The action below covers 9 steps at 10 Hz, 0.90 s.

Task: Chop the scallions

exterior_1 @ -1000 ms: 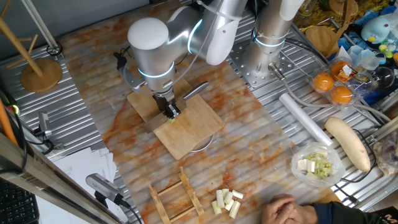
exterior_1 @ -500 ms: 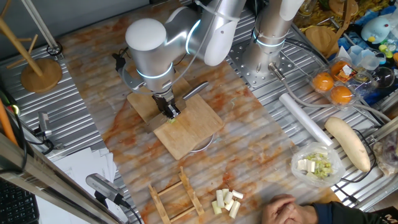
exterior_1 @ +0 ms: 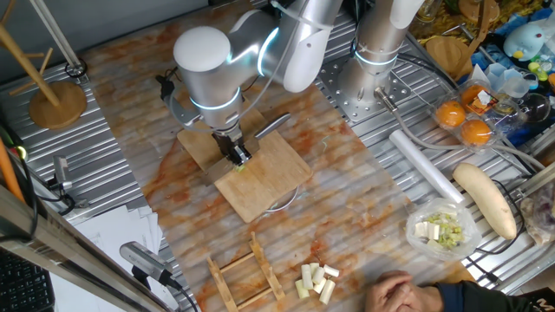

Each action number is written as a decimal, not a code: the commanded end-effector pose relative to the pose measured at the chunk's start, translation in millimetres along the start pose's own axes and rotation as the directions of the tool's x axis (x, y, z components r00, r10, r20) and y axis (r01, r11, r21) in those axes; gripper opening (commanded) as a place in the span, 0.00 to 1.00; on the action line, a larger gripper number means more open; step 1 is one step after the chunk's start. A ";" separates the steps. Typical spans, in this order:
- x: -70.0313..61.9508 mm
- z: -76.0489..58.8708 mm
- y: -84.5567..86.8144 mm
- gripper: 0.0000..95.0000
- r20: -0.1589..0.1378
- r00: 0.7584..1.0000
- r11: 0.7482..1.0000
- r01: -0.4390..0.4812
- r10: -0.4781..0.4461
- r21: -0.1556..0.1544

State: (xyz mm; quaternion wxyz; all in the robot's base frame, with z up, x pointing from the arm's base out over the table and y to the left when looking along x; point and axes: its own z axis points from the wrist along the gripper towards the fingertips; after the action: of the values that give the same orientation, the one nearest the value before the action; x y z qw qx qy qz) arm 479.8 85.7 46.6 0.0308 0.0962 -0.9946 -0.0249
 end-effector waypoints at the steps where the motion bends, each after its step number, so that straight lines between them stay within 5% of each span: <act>1: 0.6 1.5 -0.2 0.00 -0.001 1.000 1.000 -0.001 0.001 0.001; 9: 1.0 -0.4 0.6 0.00 -0.027 1.000 1.000 0.001 -0.001 -0.002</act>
State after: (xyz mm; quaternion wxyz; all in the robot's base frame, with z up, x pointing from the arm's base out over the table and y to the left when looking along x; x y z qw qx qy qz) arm 479.3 86.1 46.9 0.0442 0.0970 -0.9940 -0.0247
